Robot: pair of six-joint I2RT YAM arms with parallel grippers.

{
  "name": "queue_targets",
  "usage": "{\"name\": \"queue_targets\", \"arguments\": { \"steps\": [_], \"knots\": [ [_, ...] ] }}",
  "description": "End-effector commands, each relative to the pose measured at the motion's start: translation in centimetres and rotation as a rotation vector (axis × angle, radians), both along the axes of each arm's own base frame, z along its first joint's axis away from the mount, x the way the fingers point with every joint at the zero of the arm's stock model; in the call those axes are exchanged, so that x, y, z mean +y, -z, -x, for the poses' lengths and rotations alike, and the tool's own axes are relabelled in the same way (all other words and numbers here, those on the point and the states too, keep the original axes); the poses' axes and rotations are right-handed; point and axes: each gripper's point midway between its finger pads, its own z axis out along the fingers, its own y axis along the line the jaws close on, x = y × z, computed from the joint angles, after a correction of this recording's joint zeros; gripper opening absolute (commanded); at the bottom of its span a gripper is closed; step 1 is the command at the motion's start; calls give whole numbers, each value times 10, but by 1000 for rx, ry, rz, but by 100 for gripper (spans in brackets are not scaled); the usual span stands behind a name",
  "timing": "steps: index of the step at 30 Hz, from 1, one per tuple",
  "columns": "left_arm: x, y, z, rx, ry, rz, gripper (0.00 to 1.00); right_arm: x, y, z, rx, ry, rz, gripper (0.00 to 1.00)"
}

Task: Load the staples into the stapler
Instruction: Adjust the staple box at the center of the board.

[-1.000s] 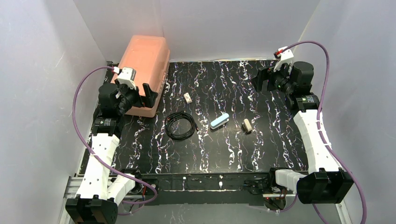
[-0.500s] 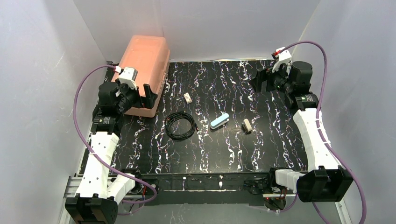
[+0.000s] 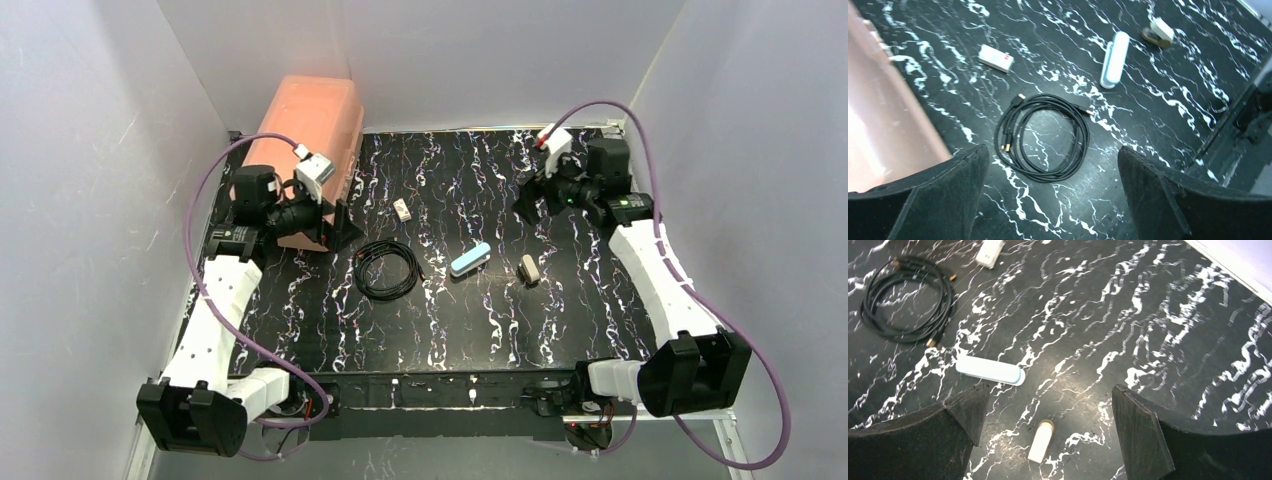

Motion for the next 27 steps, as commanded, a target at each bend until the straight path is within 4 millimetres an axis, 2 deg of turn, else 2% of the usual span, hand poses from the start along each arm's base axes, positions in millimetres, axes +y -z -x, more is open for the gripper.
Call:
{"name": "queue_targets", "arguments": {
  "steps": [1, 5, 10, 13, 15, 22, 27],
  "knots": [
    [-20, 14, 15, 22, 118, -59, 99, 30, 34, 16, 18, -147, 139, 99],
    [-31, 32, -1, 51, 69, -102, 98, 49, 62, 18, 42, -187, 201, 99],
    [-41, 49, -44, 128, -94, -79, 95, 64, 78, 14, 85, -181, 138, 99],
    [-44, 66, -74, 236, -237, -84, 86, 65, 82, 14, 101, -169, 124, 99],
    [-49, 90, -92, 332, -320, -117, 81, 63, 83, 17, 99, -164, 123, 99],
    [-70, 135, -133, 464, -507, -215, 79, 54, 87, 26, 84, -139, 136, 99],
    [-69, 169, -157, 551, -664, -265, 82, 53, 91, 30, 89, -140, 136, 99]
  ]
}}
